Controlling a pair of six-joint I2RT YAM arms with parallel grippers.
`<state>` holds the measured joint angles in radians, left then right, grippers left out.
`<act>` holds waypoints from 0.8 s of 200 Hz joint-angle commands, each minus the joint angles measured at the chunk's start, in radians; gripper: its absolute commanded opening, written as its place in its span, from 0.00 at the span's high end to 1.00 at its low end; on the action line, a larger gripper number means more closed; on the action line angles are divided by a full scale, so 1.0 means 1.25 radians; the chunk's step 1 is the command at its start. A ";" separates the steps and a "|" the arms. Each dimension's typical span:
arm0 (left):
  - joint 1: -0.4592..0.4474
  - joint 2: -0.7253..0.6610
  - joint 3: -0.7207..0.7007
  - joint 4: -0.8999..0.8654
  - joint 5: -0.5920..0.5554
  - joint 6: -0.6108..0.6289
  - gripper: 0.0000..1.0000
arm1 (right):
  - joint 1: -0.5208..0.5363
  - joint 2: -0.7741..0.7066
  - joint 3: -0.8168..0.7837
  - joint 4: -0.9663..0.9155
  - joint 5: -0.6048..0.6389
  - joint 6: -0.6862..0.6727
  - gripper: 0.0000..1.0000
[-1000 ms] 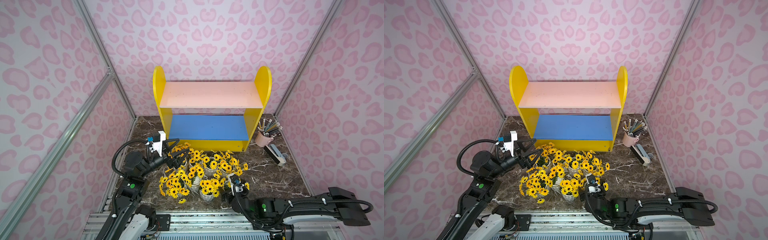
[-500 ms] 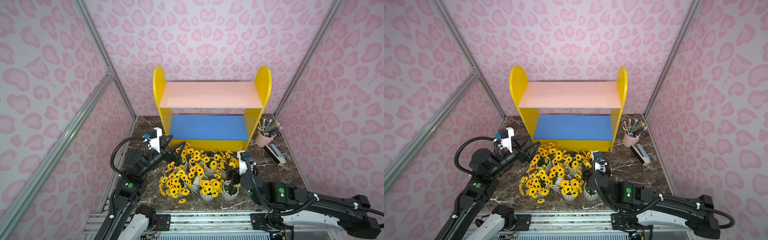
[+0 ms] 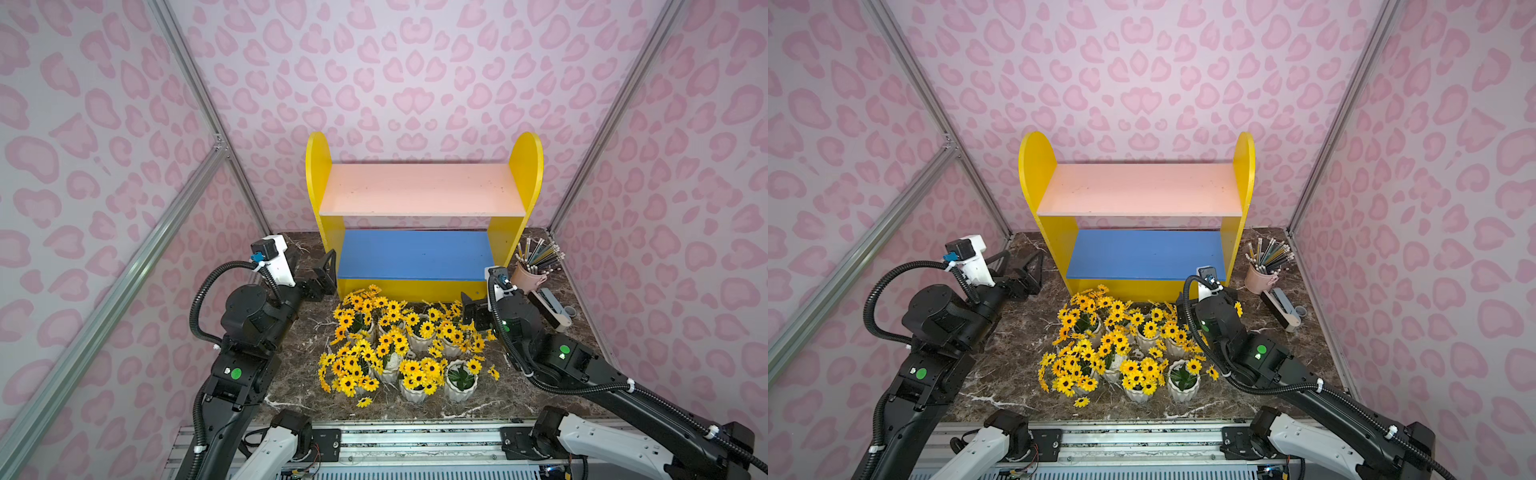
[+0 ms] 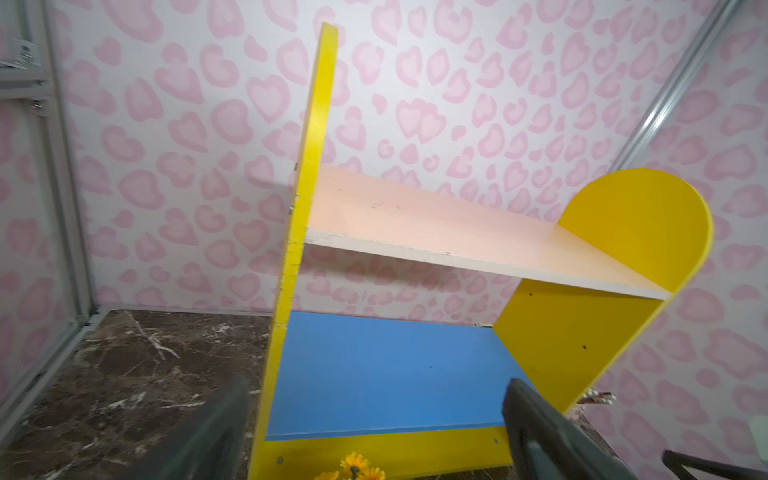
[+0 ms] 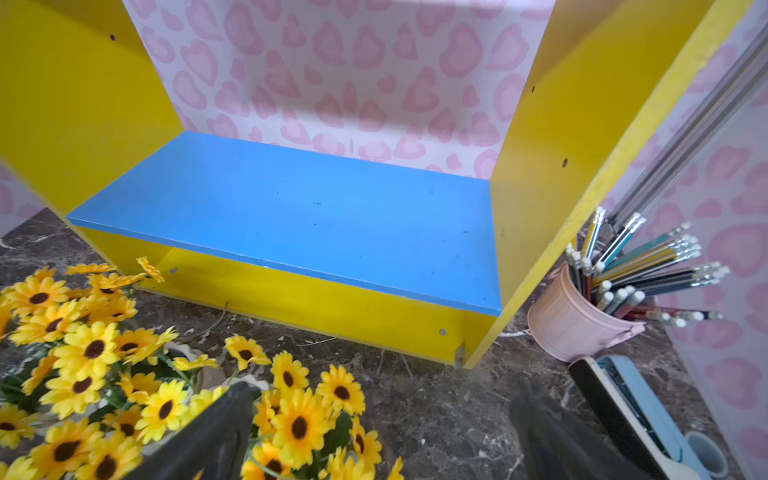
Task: Take the sunflower pots off the shelves
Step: Reset both arms
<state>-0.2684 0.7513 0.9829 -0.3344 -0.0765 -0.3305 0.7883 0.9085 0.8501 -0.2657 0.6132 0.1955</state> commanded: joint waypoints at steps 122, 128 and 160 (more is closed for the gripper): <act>0.300 0.167 -0.200 0.473 0.020 0.064 0.03 | -0.672 0.088 -0.199 0.490 -0.661 -0.095 0.01; 0.310 0.181 -0.228 0.515 0.035 0.061 0.03 | -0.686 0.095 -0.222 0.532 -0.665 -0.085 0.01; 0.324 0.274 -0.355 0.728 0.027 0.050 0.03 | -0.753 0.183 -0.301 0.686 -0.752 -0.110 0.01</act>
<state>0.1314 1.0401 0.6094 0.3309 -0.0597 -0.2554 -0.1238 1.0824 0.5053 0.3962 -0.2249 0.0826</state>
